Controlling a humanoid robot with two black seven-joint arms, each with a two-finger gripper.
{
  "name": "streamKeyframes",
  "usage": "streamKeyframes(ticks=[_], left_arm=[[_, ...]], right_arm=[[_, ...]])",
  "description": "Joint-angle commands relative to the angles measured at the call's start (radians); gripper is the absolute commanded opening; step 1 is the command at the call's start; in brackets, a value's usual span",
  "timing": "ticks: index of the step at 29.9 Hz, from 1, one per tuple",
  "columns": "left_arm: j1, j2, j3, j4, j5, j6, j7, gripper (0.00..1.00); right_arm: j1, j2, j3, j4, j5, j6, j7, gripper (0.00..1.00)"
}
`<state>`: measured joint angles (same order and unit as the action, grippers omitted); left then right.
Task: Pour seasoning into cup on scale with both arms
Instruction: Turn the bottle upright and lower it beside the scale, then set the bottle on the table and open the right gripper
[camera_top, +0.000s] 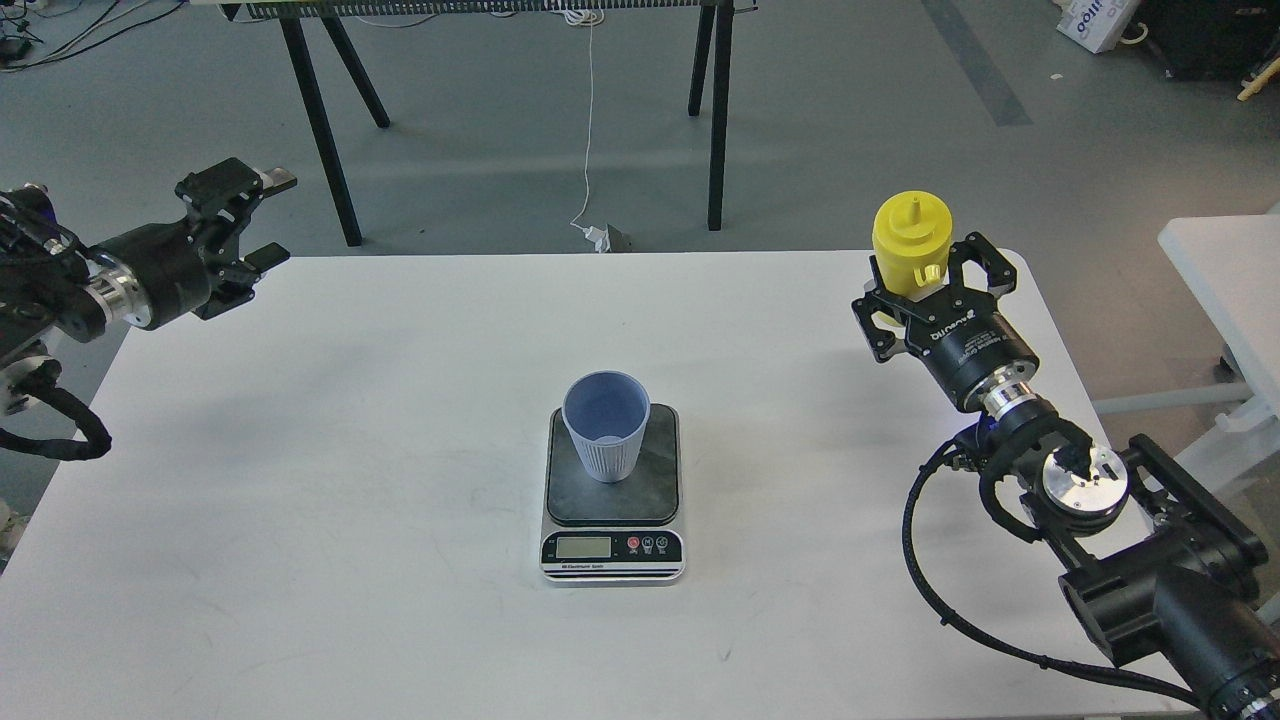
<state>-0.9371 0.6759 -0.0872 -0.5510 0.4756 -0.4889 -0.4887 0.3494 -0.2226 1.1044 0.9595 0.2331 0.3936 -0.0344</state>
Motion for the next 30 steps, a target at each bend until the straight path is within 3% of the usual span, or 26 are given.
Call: streamKeyframes(ticks=[1, 20, 26, 28, 30], left_arm=[[0.000, -0.005, 0.000, 0.000, 0.001, 0.000, 0.000, 1.00], [0.000, -0.004, 0.003, 0.000, 0.003, 0.000, 0.000, 1.00], [0.000, -0.004, 0.003, 0.000, 0.005, 0.000, 0.000, 1.00], [0.000, -0.004, 0.004, 0.000, 0.005, 0.000, 0.000, 1.00], [0.000, -0.004, 0.004, 0.000, 0.005, 0.000, 0.000, 1.00]], right_arm=[[-0.072, -0.001, 0.000, -0.001, 0.023, 0.095, -0.018, 0.10], [-0.188, -0.011, -0.014, -0.028, 0.201, 0.095, -0.088, 0.15], [-0.188, -0.011, -0.015, -0.039, 0.196, 0.095, -0.085, 0.33], [-0.191, -0.012, -0.017, -0.038, 0.195, 0.095, -0.085, 0.49], [-0.197, -0.014, -0.017, -0.036, 0.195, 0.095, -0.085, 0.76]])
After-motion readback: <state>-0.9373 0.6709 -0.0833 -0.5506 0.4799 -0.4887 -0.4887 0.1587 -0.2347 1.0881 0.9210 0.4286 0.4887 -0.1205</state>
